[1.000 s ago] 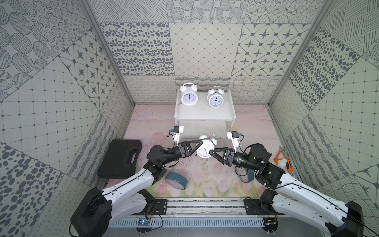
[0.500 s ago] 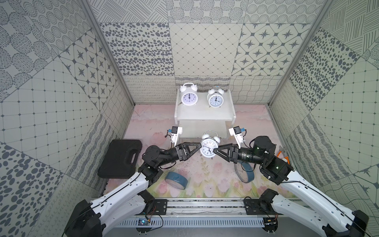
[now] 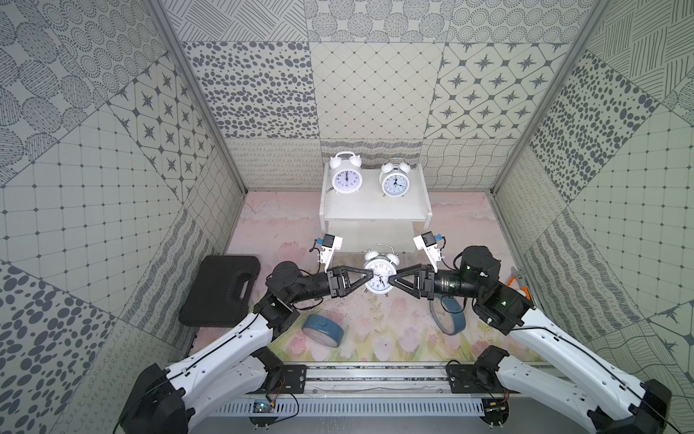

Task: Place the alarm clocks on the shelf by style
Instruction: Place the alarm on the shelf.

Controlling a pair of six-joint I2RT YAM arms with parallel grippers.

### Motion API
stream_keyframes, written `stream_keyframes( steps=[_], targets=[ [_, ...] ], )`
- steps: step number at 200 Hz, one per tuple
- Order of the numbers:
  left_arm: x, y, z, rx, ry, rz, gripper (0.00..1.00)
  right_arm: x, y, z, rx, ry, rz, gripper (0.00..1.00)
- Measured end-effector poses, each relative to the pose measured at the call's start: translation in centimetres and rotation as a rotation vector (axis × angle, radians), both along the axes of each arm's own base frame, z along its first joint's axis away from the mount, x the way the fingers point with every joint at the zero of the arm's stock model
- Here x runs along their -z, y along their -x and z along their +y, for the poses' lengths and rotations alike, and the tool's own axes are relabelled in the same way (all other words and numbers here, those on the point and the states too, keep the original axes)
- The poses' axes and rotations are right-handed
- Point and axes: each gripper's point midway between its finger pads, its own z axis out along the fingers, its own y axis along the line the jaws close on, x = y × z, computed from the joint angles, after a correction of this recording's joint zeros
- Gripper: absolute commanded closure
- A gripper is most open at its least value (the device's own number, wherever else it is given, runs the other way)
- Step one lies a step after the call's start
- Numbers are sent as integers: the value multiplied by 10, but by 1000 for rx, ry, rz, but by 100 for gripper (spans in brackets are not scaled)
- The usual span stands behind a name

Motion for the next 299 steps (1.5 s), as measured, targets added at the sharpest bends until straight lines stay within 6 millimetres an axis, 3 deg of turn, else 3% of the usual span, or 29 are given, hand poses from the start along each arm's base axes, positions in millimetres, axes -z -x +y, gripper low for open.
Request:
stream_keyframes(
  steps=[26, 52, 64, 89, 120, 162, 244, 299],
  targets=[
    [2, 1, 0, 0, -8, -3, 51, -1, 1, 0, -2, -3, 2, 66],
    [2, 1, 1, -6, -14, -31, 56, -2, 1, -1, 2, -9, 15, 61],
    [2, 1, 1, -7, -15, -38, 57, -2, 1, -1, 2, -9, 13, 53],
    [3, 3, 2, -1, -24, -34, 63, -2, 2, -1, -1, -3, 7, 25],
    [7, 6, 2, 8, -48, -13, 66, -12, 4, -6, -7, -7, -41, 9],
    [4, 9, 2, 28, -56, -13, 69, -28, 12, -11, -91, 10, -74, 11],
    [-2, 15, -1, 75, -59, -29, 68, -4, 19, -8, -191, 87, -10, 33],
    [3, 16, -4, 105, -72, -14, 70, 2, 17, -6, -204, 105, 14, 38]
  ],
)
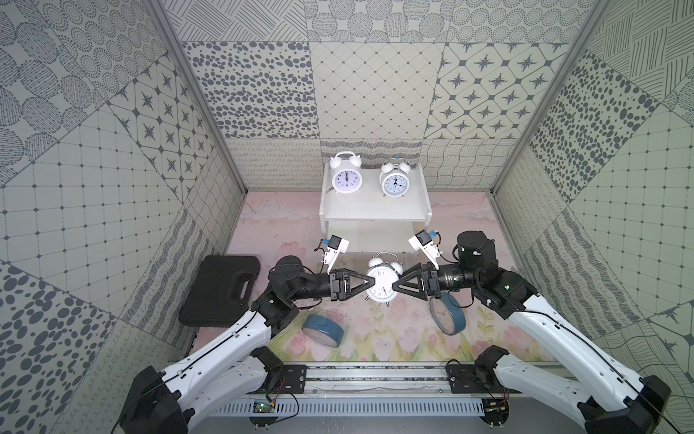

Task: Place the alarm clocks on the shelf by style
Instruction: Place the alarm on the shelf.

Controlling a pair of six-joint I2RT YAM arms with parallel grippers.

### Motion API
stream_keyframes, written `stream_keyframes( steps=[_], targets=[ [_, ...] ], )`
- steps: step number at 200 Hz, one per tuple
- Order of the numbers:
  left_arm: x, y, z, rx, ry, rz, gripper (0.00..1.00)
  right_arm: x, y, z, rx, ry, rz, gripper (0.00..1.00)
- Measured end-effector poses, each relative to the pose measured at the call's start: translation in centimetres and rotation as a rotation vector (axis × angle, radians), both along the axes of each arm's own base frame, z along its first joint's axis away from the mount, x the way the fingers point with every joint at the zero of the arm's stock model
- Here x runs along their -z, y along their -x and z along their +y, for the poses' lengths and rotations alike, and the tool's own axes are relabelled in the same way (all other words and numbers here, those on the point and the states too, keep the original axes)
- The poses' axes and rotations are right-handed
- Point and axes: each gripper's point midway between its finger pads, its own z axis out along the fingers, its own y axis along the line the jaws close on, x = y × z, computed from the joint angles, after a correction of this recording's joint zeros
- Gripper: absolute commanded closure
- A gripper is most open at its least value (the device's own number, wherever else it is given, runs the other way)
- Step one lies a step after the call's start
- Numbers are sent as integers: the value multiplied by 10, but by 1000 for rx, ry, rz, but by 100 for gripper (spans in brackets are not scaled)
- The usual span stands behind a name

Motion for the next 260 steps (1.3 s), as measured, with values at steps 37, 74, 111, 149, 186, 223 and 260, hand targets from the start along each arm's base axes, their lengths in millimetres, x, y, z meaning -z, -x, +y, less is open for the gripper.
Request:
stream_keyframes(
  steps=[37, 74, 111, 149, 186, 223, 260],
  targets=[
    [1, 2, -1, 14, -3, -1, 71, -2, 0, -1, -2, 3, -5, 48],
    [2, 1, -1, 14, -6, -26, 70, 0, -1, -2, 6, 9, 18, 58],
    [2, 1, -1, 13, -9, -35, 34, -1, -1, -2, 8, 9, 14, 63],
    [-2, 0, 1, -10, -9, -52, 12, 5, -4, -6, 40, 48, -3, 68],
    [-4, -4, 7, -71, -22, -64, 8, 2, -8, -15, 101, 87, -62, 69],
    [0, -19, 26, -257, -72, -52, 3, -11, -10, -26, 164, 102, -152, 68],
    [22, -34, 56, -472, -149, -1, 5, -59, -14, -32, 199, 68, -308, 67]
  ],
)
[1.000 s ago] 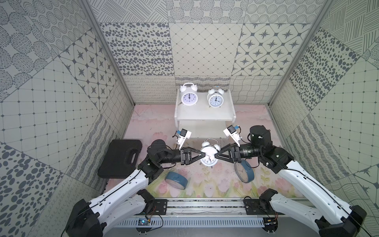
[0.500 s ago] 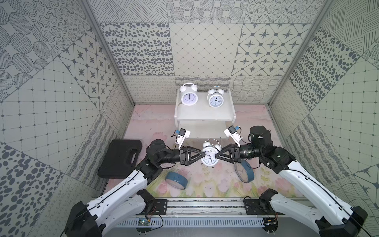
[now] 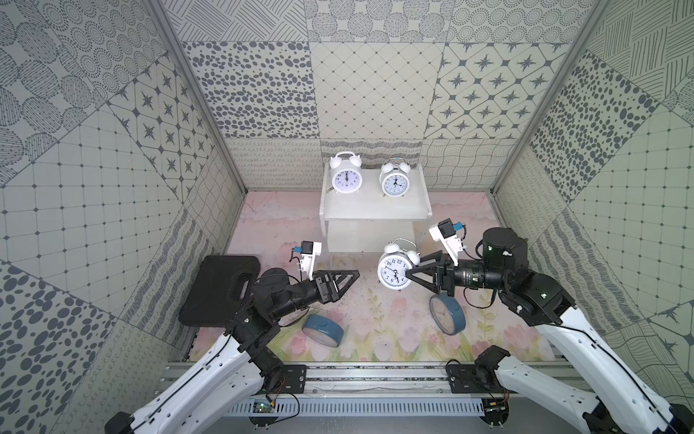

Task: Place the alarm clocks on the shelf by style
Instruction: Place the alarm on the shelf.

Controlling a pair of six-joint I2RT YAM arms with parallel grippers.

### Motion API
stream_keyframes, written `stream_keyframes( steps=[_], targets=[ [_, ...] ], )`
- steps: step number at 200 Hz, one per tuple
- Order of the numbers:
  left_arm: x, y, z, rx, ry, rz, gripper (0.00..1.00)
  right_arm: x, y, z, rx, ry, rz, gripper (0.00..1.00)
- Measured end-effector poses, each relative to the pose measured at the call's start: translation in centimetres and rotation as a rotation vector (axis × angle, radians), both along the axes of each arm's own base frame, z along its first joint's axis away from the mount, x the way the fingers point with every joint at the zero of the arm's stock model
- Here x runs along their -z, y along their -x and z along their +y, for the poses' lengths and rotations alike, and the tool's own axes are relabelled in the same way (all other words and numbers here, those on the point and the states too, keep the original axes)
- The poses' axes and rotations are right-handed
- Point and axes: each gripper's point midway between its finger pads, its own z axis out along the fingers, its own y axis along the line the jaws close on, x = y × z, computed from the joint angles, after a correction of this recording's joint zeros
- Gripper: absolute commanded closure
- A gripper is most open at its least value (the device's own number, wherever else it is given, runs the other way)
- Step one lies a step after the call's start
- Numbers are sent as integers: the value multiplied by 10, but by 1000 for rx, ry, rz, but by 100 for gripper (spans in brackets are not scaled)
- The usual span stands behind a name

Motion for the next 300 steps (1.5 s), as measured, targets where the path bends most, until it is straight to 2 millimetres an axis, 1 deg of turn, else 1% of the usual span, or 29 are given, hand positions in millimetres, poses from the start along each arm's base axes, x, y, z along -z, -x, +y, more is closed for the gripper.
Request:
stream_keyframes(
  steps=[30, 51, 69, 90, 124, 174, 206, 233, 254, 300],
  targets=[
    [24, -12, 19, -129, -72, 59, 10, -55, -9, 3, 1, -22, -158, 67],
    [39, -18, 26, -184, -123, 102, 11, -87, -26, 13, -8, -25, -245, 67],
    [50, -23, 29, -215, -165, 137, 14, -102, -43, 25, -15, -19, -286, 67],
    [60, -27, 33, -242, -205, 169, 15, -109, -66, 39, -20, 2, -318, 67],
    [71, -31, 37, -271, -250, 203, 17, -109, -98, 66, -26, 55, -369, 67],
    [78, -34, 44, -302, -282, 223, 18, -99, -129, 109, -70, 153, -441, 67],
    [78, -36, 47, -313, -282, 225, 20, -90, -147, 127, -100, 214, -469, 67],
    [78, -38, 50, -326, -283, 224, 21, -83, -157, 135, -123, 258, -473, 67],
    [78, -40, 51, -330, -285, 221, 22, -80, -162, 137, -134, 284, -475, 68],
    [81, -40, 53, -332, -290, 223, 23, -67, -157, 132, -160, 337, -447, 67]
  ],
)
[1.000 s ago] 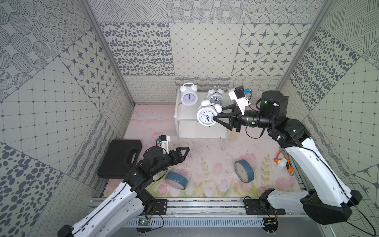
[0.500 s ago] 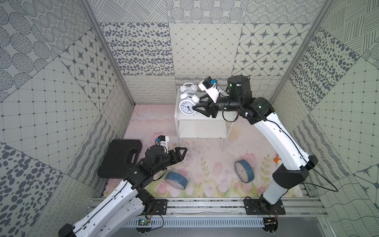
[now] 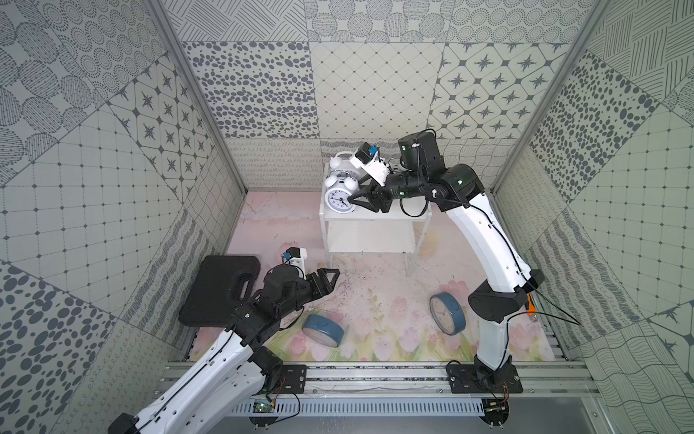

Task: Place the alarm clocks on the shelf by style
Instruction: Place the alarm on the shelf.

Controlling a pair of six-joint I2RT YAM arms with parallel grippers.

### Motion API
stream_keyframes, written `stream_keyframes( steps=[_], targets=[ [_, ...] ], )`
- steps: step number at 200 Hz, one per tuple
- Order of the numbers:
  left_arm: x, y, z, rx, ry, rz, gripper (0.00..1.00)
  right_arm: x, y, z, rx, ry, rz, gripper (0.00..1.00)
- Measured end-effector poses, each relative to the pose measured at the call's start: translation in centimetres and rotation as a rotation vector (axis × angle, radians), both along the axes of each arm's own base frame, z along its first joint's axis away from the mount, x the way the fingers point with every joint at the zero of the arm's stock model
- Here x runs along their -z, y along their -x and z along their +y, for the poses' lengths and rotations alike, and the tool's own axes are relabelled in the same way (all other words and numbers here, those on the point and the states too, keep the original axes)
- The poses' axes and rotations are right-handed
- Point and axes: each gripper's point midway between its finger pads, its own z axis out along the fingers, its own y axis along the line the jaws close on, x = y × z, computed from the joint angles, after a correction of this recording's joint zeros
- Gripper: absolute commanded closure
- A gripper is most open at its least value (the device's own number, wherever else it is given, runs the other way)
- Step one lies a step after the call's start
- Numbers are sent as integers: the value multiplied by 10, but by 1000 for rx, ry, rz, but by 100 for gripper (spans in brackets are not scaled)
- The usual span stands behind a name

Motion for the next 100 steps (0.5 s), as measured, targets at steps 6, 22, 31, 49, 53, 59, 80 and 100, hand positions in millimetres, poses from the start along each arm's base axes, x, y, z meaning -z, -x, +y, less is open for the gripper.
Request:
stream_keyframes(
  steps=[6, 22, 31, 49, 53, 59, 80, 100],
  targets=[
    [1, 0, 0, 1, 0, 2, 23, 1, 1, -1, -1, 6, 3, 68],
    [4, 1, 0, 3, -2, 8, 24, 4, 1, -1, -2, 14, 11, 68],
    [5, 1, 1, 3, -1, 11, 24, 6, 1, -1, -1, 17, 12, 68],
    [6, 2, 1, 4, 1, 12, 24, 9, -1, -1, 5, 25, 15, 67],
    [6, 2, 1, 4, 2, 12, 24, 9, -1, -1, 6, 27, 15, 67],
    [5, 1, 2, 2, 2, 11, 24, 10, -2, -1, 10, 30, 15, 67],
    [5, 1, 3, -2, 6, 9, 24, 11, -4, -2, 20, 34, 11, 67],
    [4, 0, 4, -5, 7, 8, 25, 12, -6, -1, 23, 36, 10, 66]
  ],
)
